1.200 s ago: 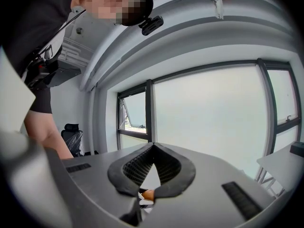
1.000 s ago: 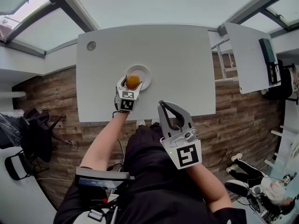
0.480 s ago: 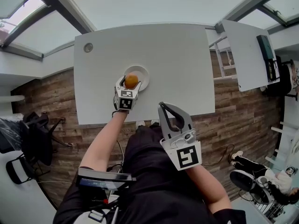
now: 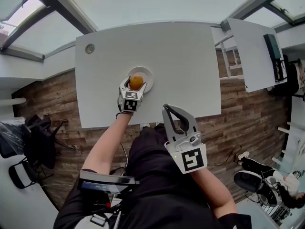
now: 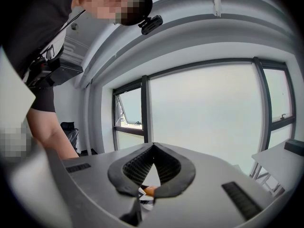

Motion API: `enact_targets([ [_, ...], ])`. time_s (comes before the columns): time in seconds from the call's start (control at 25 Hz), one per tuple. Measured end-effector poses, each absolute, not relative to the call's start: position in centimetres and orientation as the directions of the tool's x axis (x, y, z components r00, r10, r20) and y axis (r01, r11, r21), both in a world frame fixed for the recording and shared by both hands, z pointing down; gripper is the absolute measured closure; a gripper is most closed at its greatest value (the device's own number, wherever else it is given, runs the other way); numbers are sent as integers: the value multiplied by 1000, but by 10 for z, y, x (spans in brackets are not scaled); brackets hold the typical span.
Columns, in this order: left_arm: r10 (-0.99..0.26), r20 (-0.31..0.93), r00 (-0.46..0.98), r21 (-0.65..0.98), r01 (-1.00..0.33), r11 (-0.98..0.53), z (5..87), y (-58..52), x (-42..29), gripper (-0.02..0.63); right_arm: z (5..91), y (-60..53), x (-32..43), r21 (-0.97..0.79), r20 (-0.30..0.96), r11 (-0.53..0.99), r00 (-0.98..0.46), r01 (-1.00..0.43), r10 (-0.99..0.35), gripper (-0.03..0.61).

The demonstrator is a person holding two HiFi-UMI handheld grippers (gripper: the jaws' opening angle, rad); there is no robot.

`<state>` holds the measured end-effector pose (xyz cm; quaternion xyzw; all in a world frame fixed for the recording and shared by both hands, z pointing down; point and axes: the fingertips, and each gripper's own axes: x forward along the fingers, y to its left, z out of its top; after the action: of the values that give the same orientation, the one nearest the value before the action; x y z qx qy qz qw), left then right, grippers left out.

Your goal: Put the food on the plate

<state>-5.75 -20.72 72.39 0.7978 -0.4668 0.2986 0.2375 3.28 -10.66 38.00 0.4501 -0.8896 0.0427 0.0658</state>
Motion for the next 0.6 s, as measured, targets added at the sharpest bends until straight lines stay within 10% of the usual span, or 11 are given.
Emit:
enact_targets([
  [0.6,-583,704,405,131,-881,-454,728,-215,-48,273,385,-113,49,-28,166,559,-555,-829,-815,581],
])
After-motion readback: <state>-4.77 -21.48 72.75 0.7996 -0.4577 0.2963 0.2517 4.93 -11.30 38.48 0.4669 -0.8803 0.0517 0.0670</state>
